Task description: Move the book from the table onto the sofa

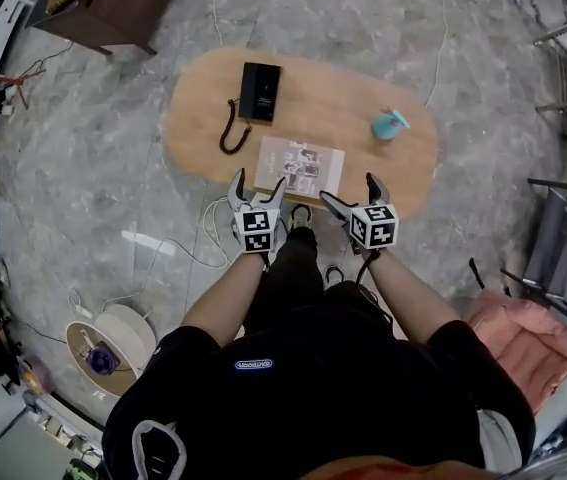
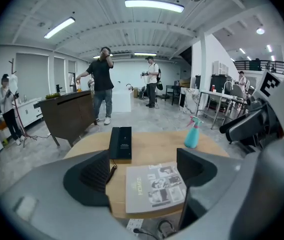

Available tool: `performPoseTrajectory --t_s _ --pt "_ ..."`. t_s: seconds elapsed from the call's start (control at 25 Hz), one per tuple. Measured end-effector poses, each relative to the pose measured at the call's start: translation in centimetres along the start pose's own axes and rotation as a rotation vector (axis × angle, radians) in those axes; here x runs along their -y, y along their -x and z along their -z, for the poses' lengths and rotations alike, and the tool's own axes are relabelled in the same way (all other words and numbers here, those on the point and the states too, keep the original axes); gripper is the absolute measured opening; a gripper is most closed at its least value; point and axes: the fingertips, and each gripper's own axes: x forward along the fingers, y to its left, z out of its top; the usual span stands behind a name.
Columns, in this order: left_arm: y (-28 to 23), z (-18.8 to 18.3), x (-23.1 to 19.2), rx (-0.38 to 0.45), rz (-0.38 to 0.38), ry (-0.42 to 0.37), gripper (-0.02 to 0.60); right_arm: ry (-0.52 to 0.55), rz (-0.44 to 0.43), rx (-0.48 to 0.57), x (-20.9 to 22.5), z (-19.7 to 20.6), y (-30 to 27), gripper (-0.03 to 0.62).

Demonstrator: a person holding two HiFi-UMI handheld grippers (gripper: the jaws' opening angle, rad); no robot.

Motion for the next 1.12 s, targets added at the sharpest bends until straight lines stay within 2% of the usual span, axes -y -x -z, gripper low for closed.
performPoseTrajectory --t_s 0.36,0.72,0.96,1.12 --pt "-7.3 6.8 -1.7 -0.139 0.05 -0.007 0.423 -0.038 0.018 -0.118 2.9 5.0 -8.4 0.611" --pt "-12.3 11.0 -1.4 -0.226 0.128 -0.018 0.42 -0.107 0.047 -0.174 5.3 8.6 -13.2 0.606" --pt "-13.5 12.9 -1.1 -0.298 0.176 0.015 0.42 -0.143 0.04 -0.215 5.1 10.4 -15.3 0.604" --pt "-14.5 14.1 -0.9 -0.363 0.216 0.064 0.42 -0.171 0.053 -0.244 5.6 11.2 -15.9 0.601"
